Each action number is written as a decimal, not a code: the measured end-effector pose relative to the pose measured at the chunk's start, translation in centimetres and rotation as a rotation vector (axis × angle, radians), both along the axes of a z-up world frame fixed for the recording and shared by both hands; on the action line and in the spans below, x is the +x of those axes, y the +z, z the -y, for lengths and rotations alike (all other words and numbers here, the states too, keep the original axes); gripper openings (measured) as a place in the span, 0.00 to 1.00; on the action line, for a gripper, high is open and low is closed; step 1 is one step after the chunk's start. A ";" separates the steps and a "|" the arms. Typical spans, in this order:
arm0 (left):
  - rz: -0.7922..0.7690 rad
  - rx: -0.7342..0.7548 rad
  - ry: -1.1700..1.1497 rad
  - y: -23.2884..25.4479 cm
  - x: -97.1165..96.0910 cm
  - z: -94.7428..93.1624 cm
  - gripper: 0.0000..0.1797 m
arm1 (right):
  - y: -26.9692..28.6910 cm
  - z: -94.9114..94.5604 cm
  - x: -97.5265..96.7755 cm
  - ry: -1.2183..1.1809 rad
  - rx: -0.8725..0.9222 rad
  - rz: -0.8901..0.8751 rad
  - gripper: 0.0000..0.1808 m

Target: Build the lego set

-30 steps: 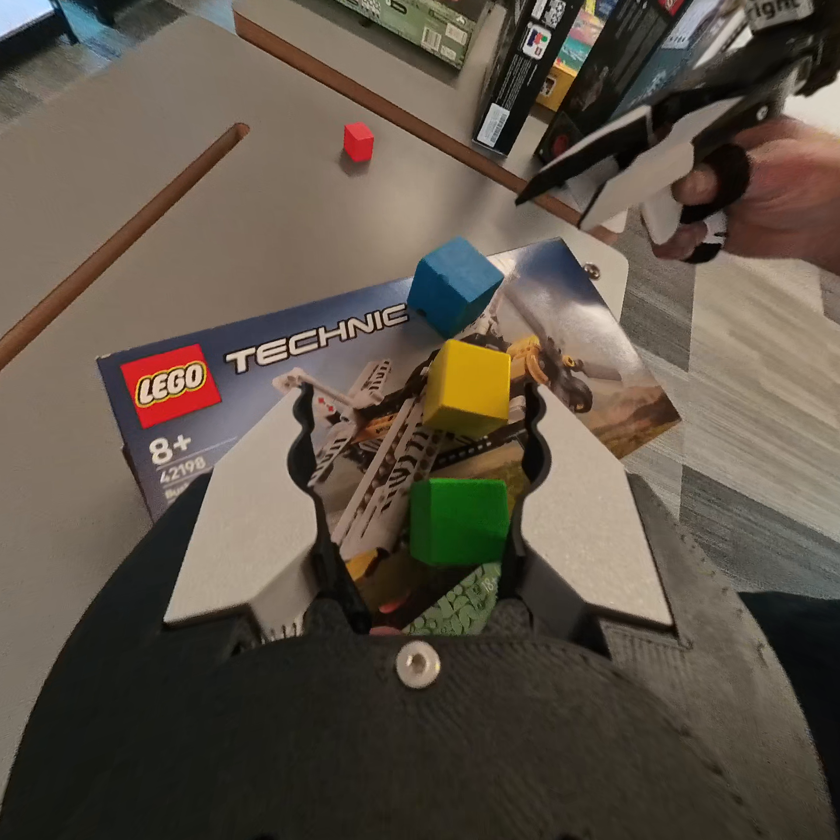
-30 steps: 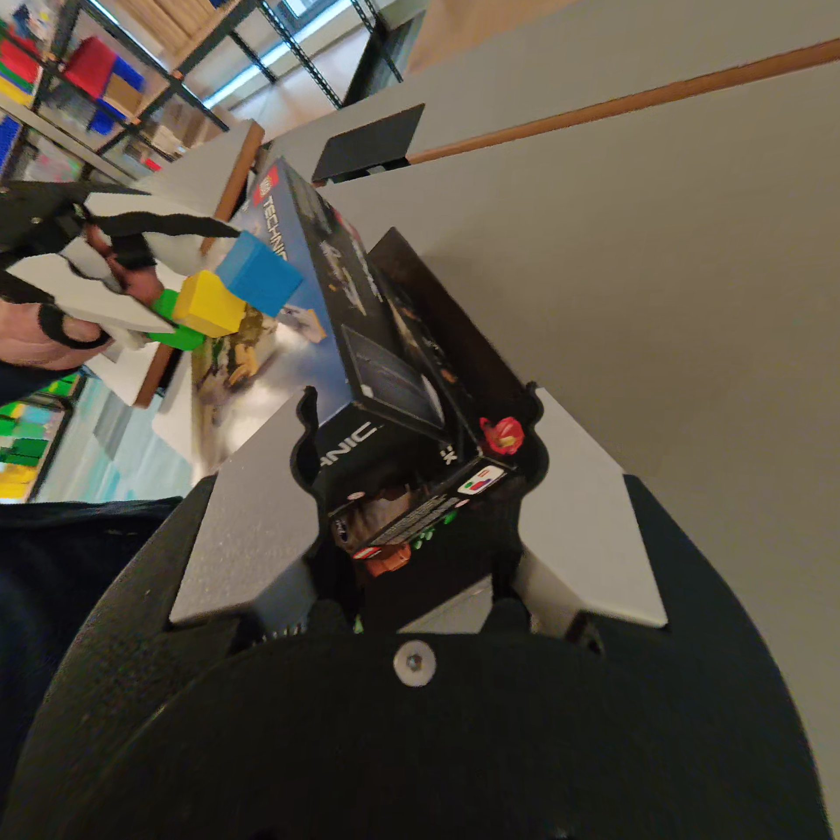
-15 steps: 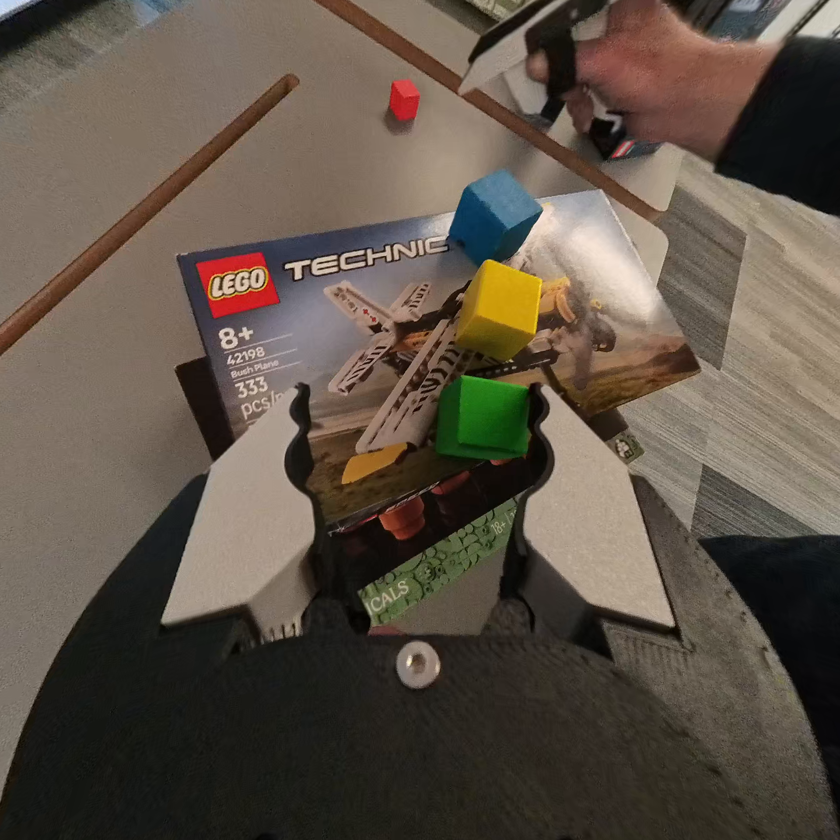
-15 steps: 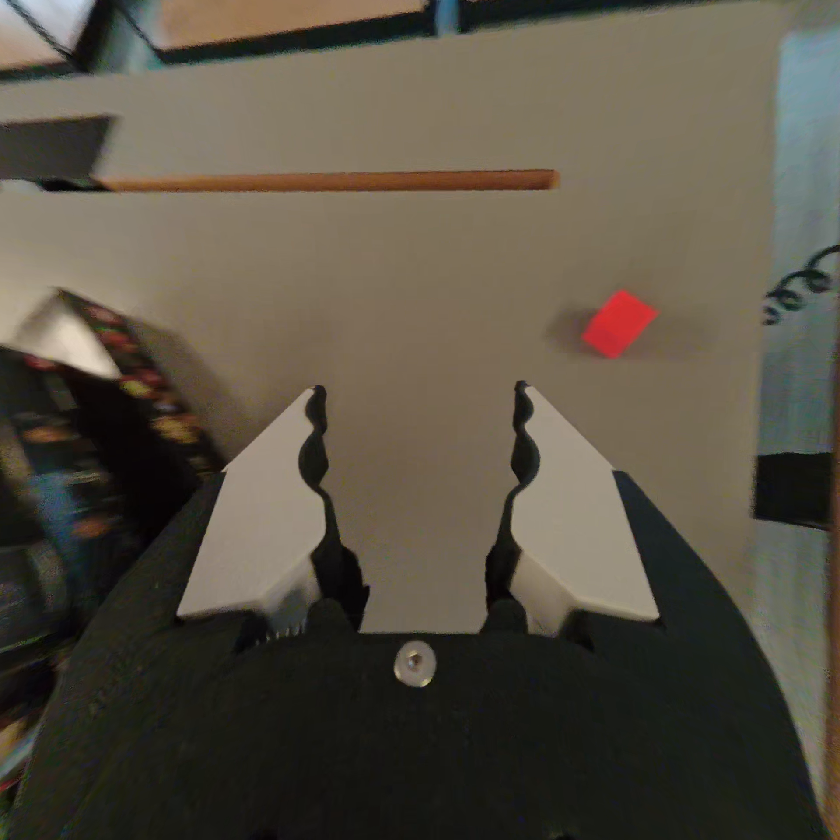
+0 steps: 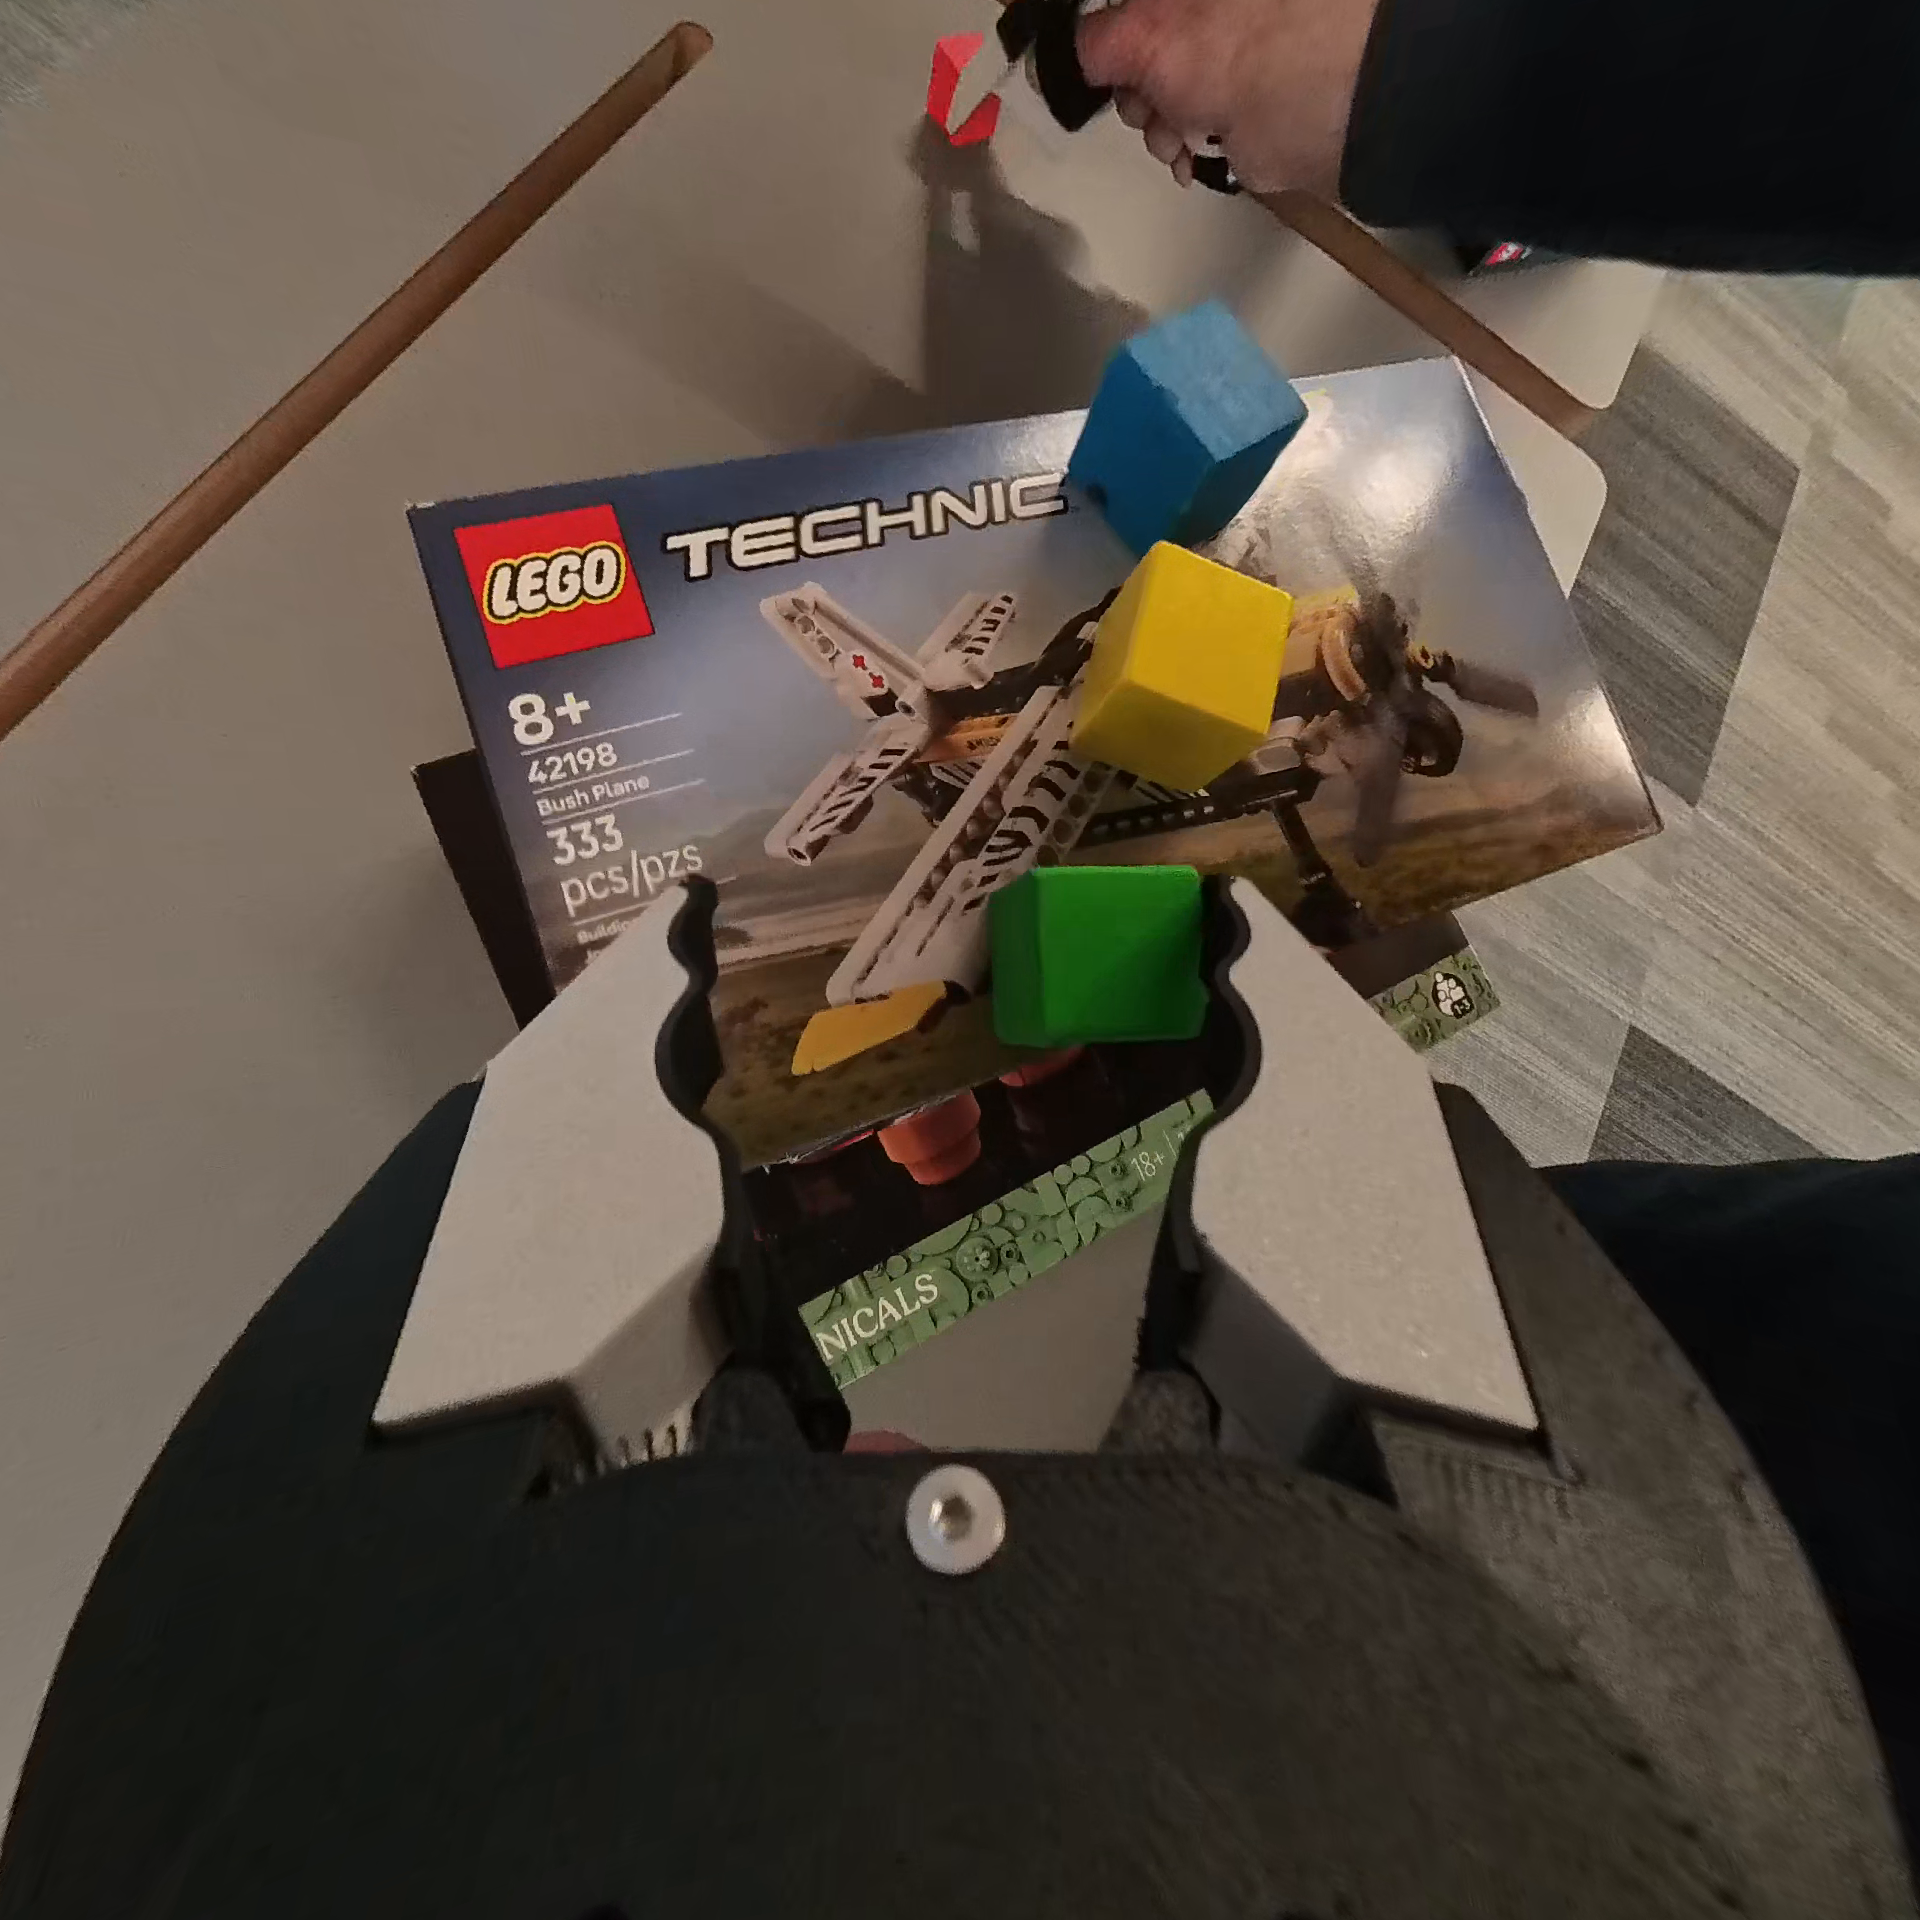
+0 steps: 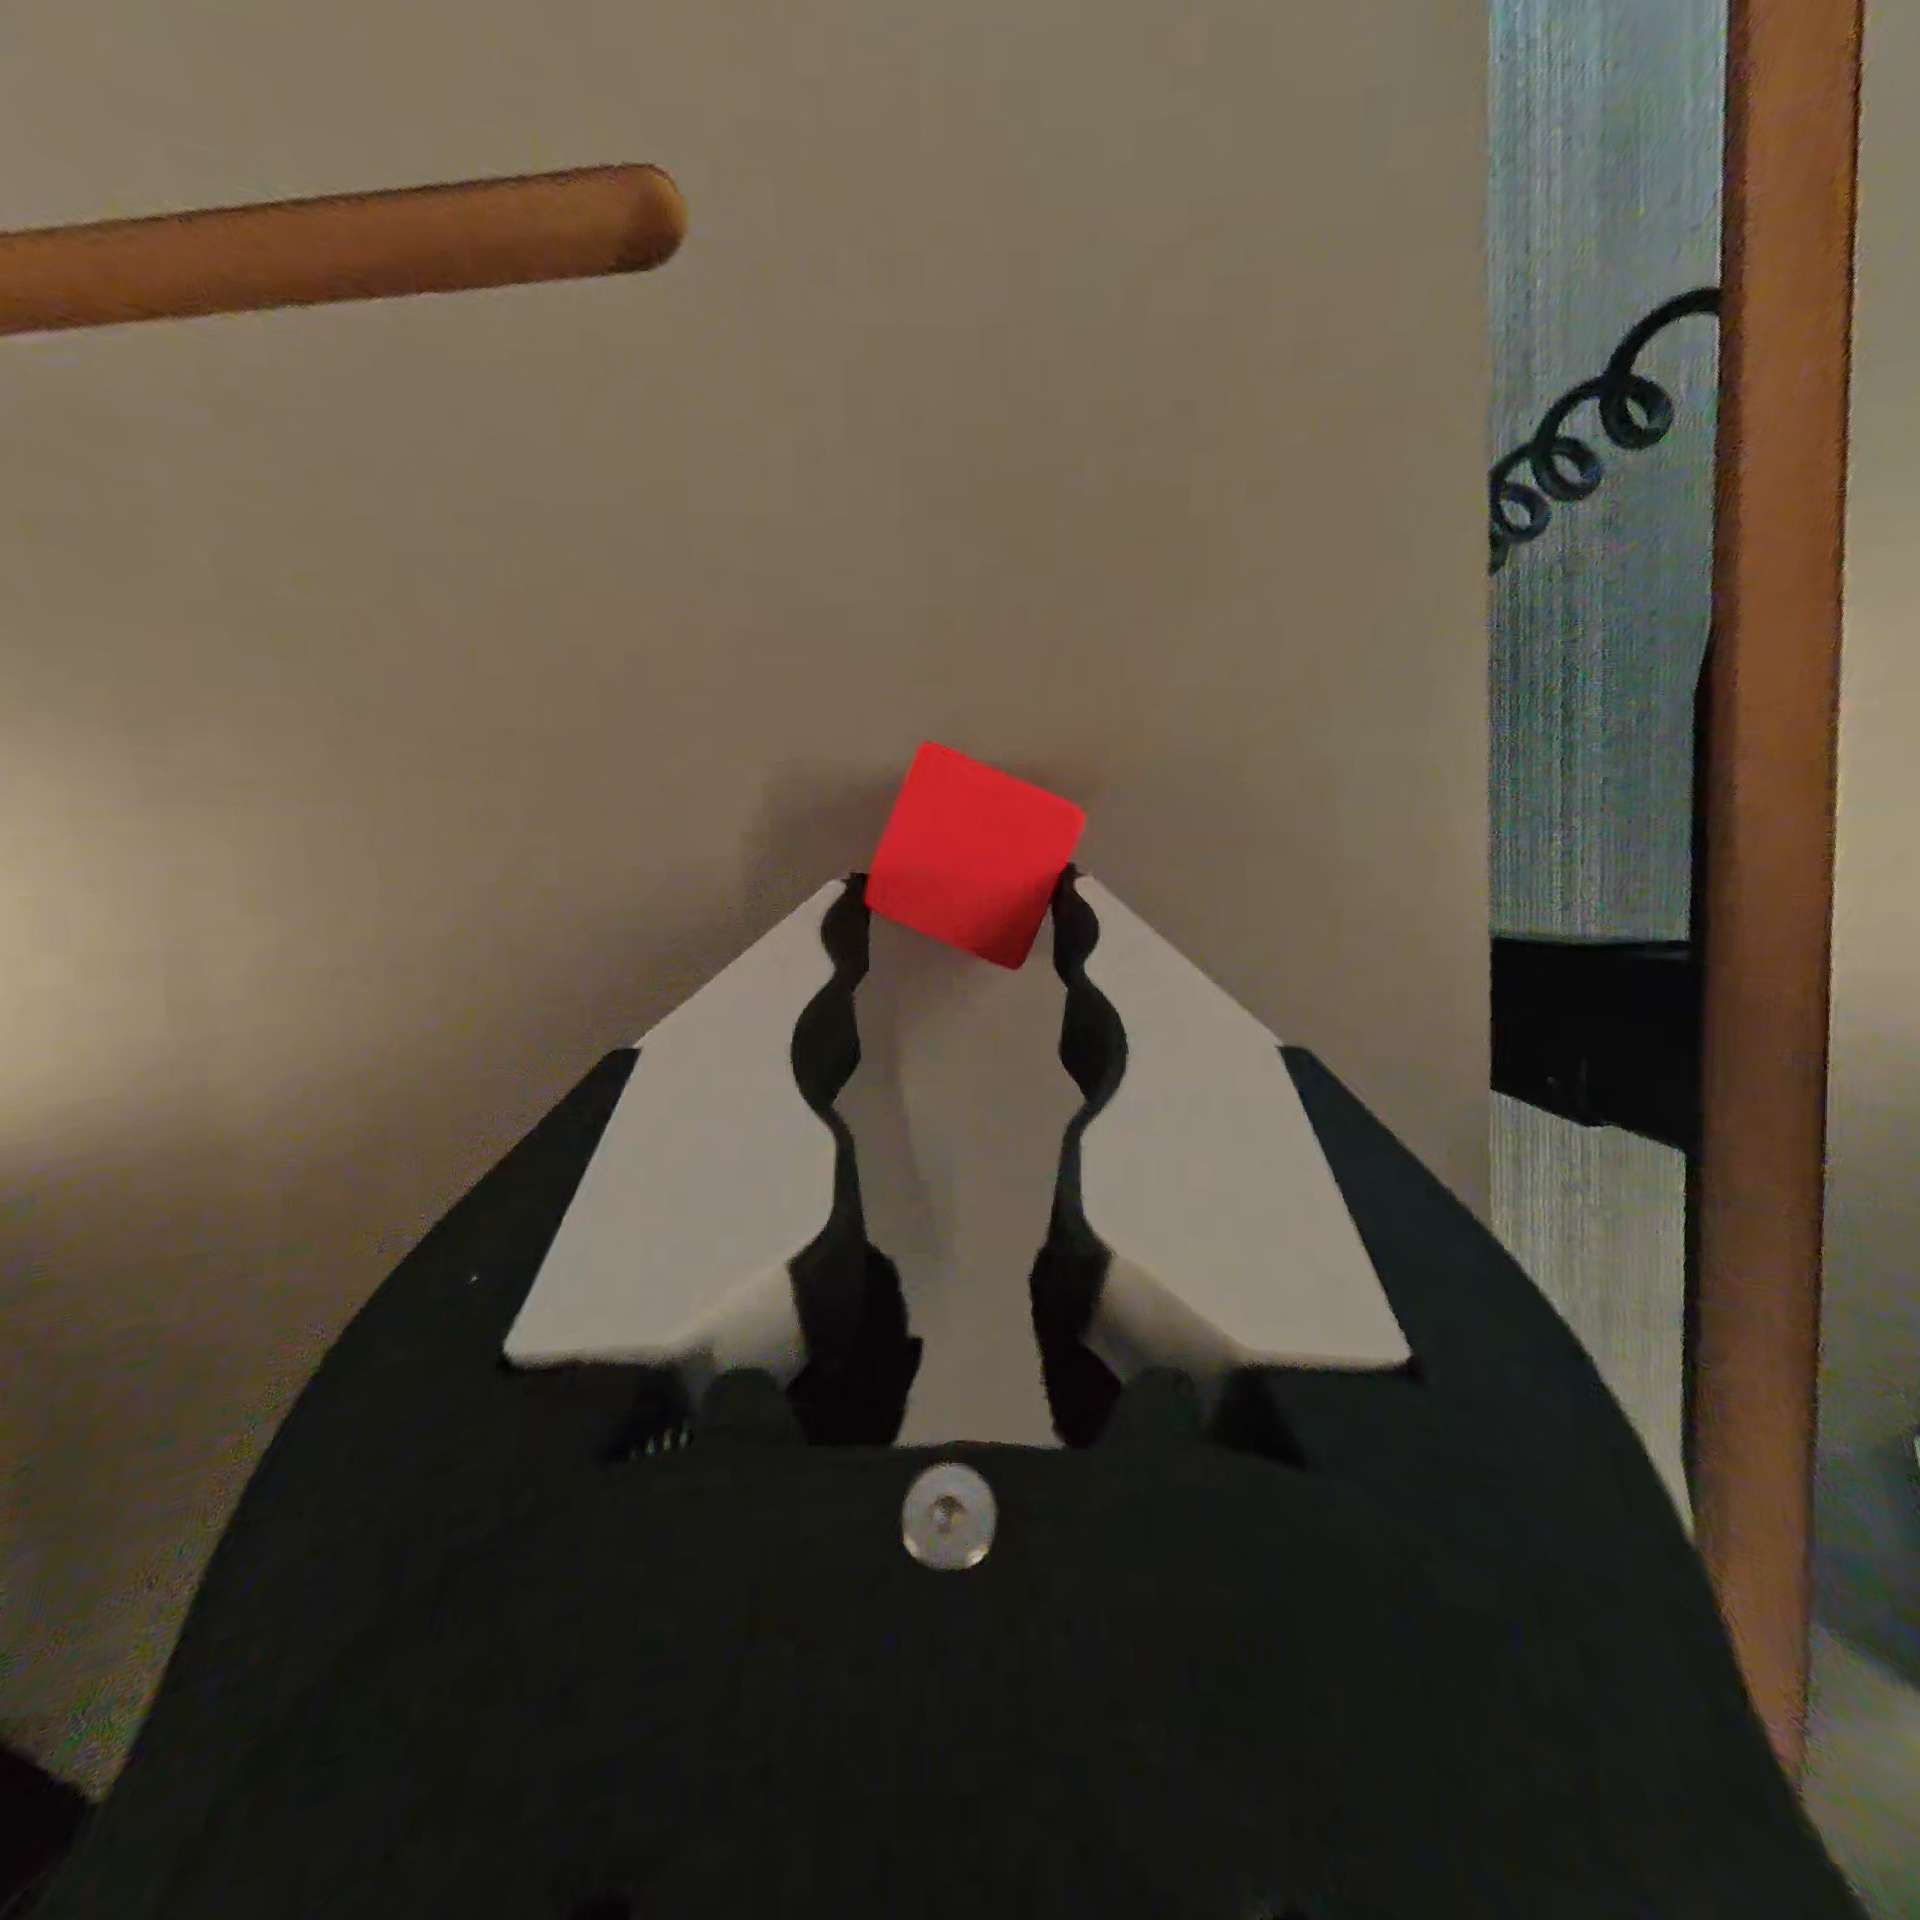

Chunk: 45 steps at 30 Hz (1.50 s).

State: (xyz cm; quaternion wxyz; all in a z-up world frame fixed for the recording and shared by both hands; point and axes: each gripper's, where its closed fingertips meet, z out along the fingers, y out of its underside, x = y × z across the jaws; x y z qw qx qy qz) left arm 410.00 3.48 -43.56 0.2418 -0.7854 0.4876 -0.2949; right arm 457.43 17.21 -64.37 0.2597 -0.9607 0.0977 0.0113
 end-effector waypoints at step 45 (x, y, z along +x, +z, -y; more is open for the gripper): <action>0.045 0.045 -0.411 0.2 2.1 3.1 0.20 | 27.7 16.8 -41.0 1.173 0.141 -0.088 0.27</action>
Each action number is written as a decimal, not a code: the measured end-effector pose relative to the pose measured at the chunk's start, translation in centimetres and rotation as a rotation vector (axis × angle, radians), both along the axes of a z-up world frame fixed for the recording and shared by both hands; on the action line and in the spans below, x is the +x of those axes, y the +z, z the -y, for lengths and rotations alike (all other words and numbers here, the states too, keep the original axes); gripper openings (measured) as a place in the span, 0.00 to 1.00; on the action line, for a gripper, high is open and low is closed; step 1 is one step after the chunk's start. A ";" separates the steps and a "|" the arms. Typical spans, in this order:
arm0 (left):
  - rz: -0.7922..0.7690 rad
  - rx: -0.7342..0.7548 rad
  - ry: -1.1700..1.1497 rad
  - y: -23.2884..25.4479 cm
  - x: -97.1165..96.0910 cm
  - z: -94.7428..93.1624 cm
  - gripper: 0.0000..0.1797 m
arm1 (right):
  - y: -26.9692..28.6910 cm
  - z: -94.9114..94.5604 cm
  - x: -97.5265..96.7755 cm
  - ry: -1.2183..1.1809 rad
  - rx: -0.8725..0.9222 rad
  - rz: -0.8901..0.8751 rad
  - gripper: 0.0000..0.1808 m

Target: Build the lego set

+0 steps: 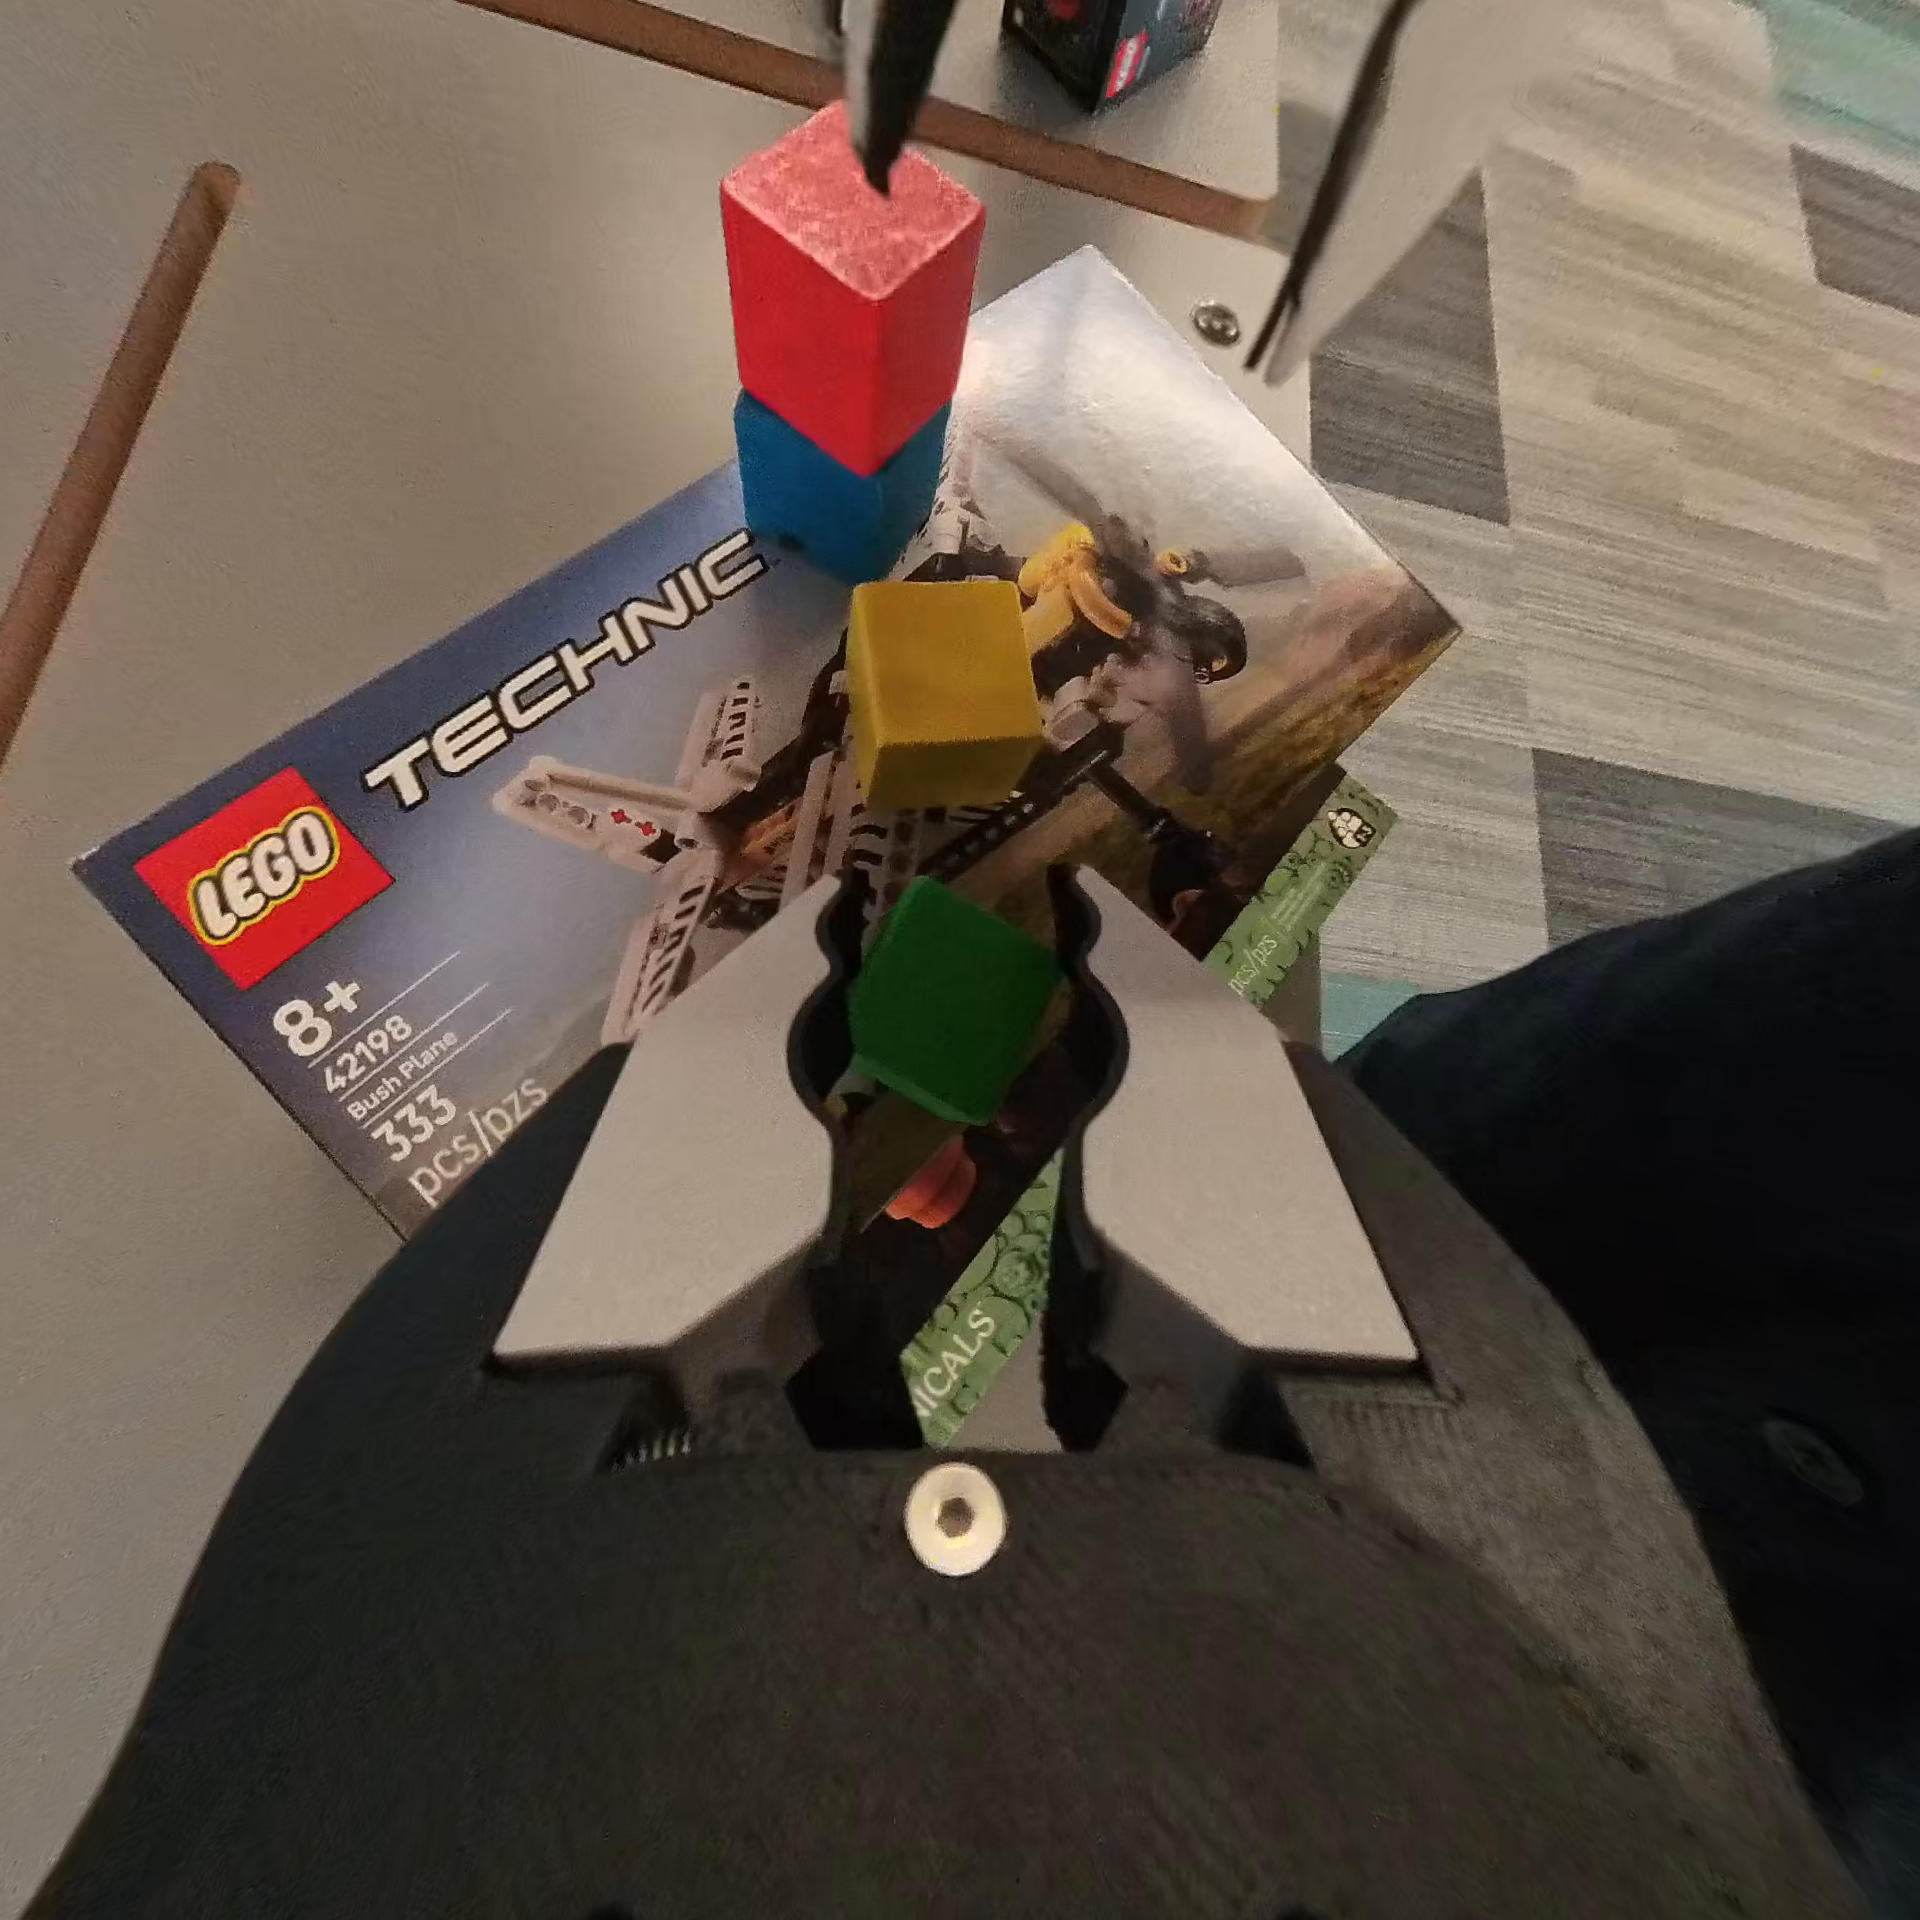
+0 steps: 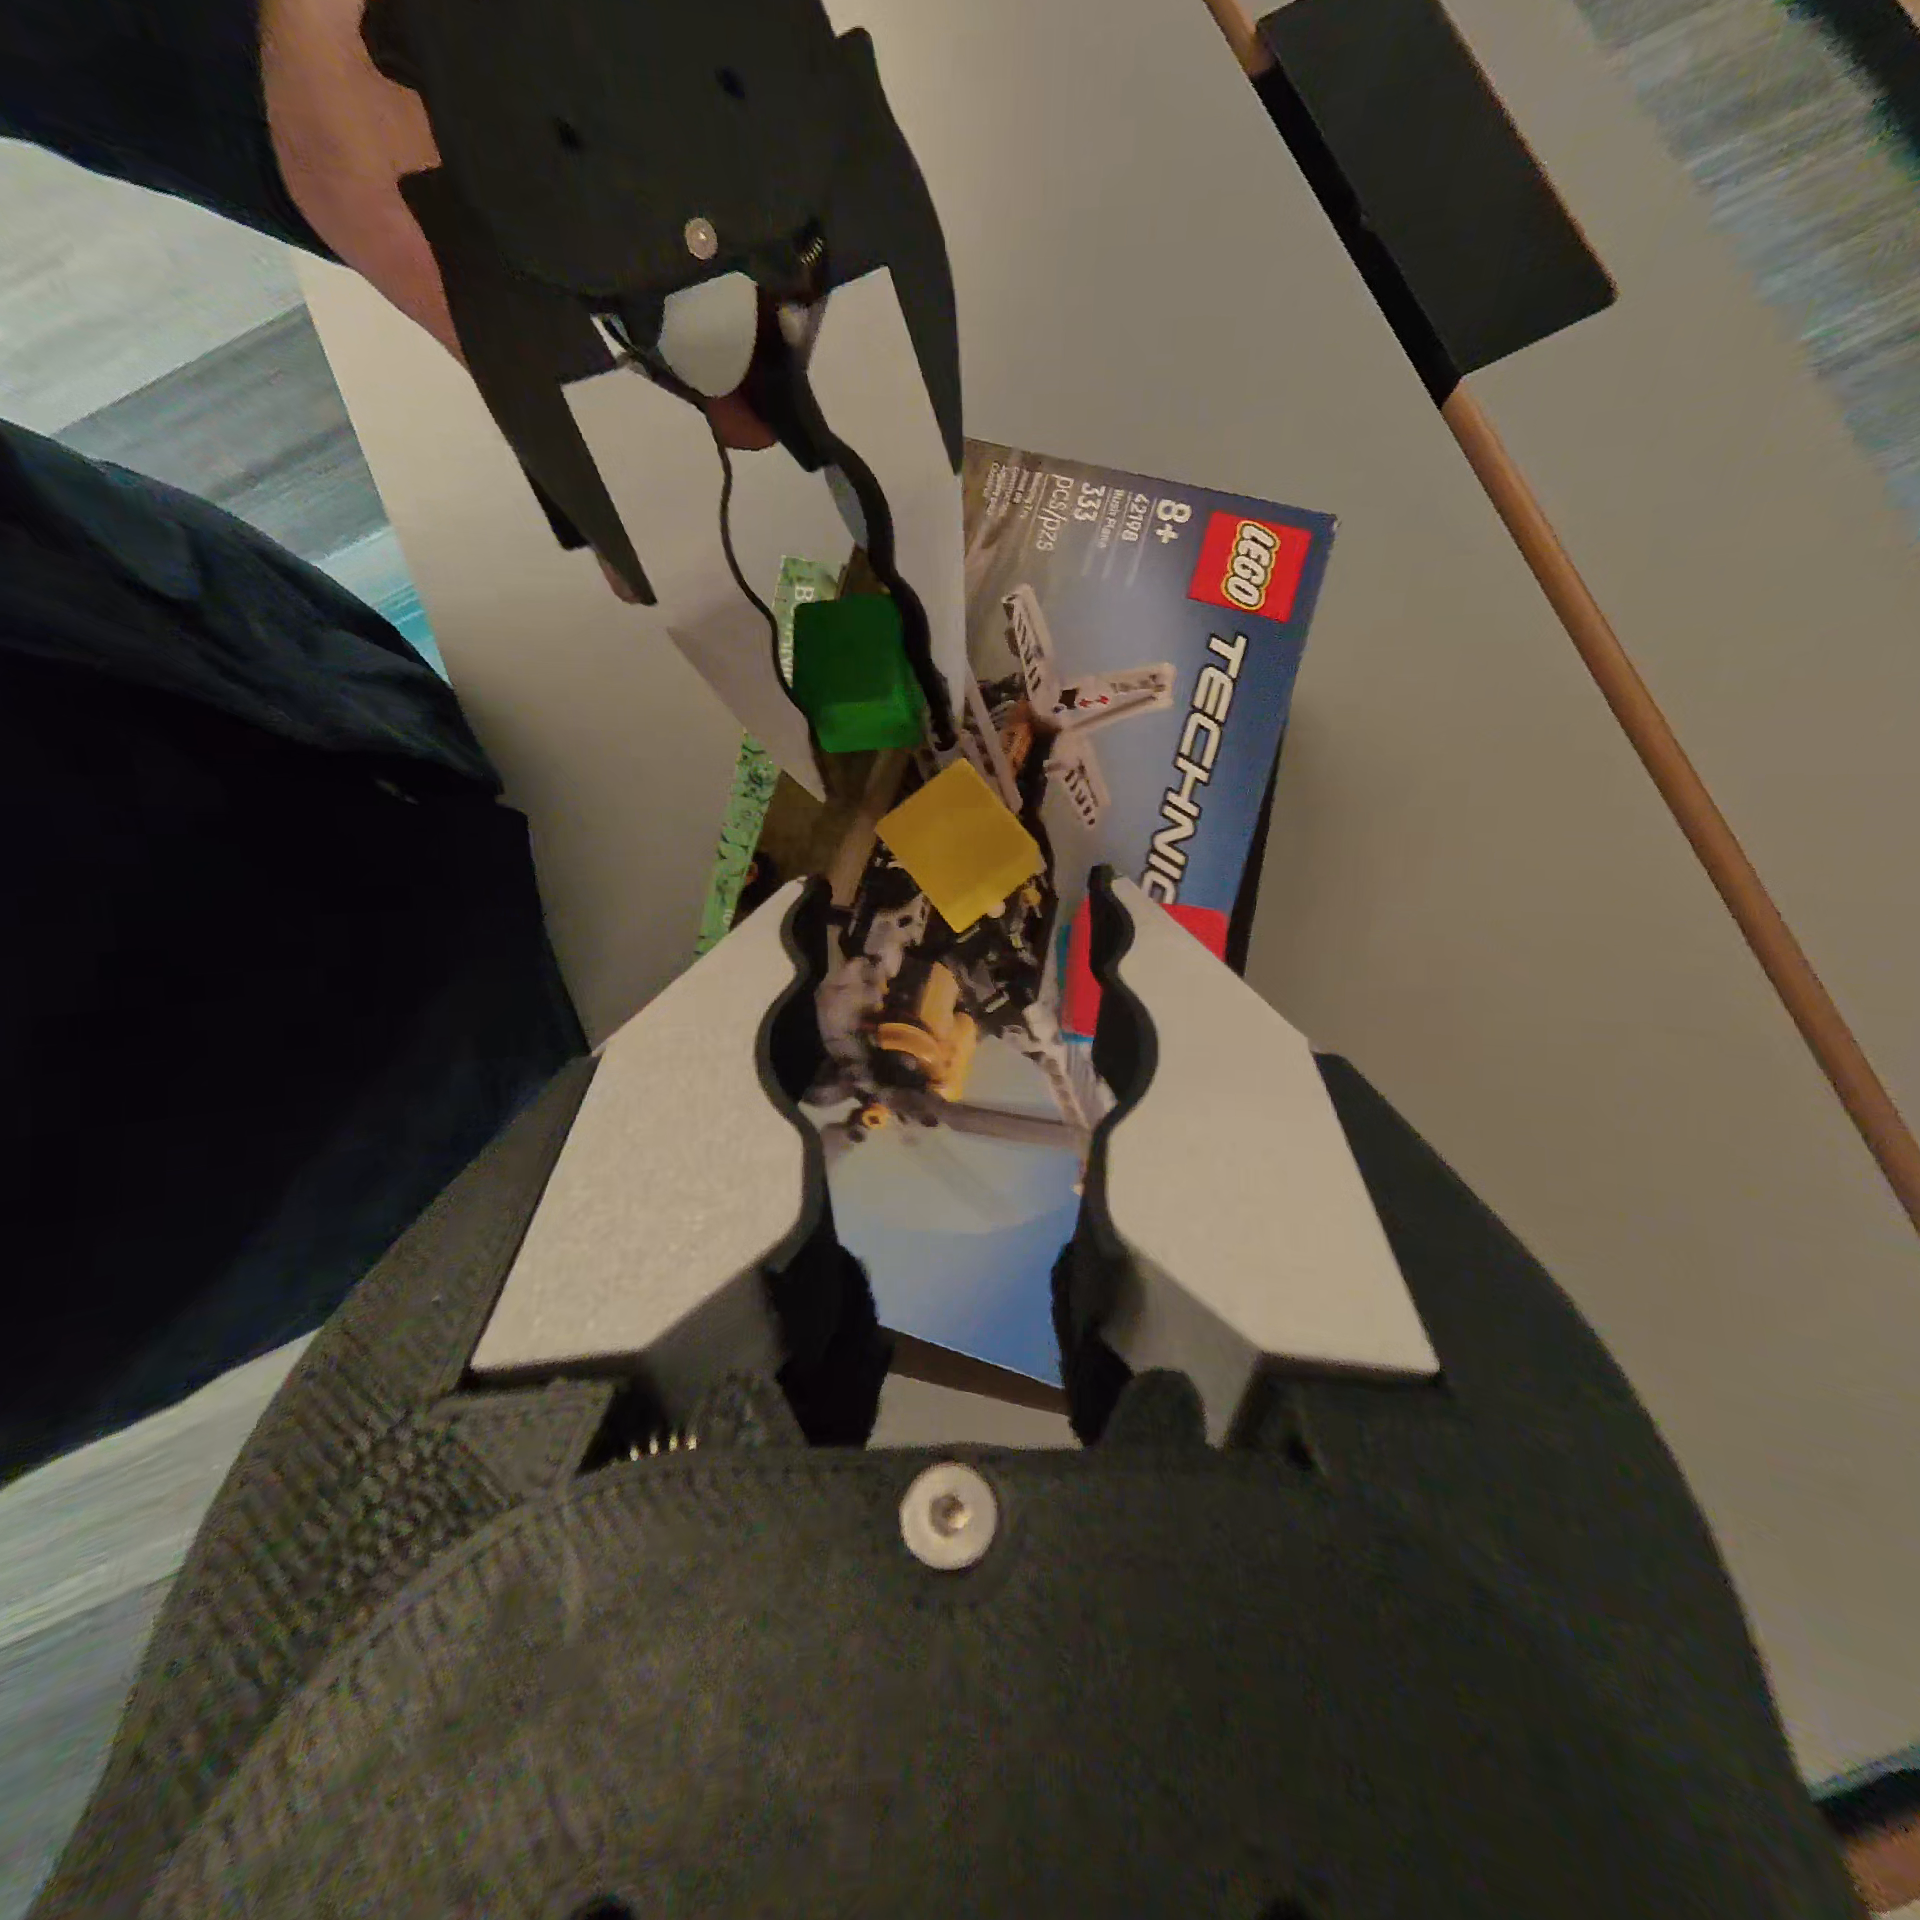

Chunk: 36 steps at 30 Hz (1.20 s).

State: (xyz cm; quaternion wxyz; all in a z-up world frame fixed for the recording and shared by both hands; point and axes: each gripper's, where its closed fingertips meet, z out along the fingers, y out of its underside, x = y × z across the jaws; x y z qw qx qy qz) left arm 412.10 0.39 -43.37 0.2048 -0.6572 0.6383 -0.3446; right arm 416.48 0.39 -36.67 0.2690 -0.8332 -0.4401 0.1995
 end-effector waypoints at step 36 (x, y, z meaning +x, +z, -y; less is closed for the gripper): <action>0.086 0.058 0.009 3.0 4.4 -0.6 0.20 | -0.8 5.5 -2.3 -0.240 -0.057 -0.150 0.20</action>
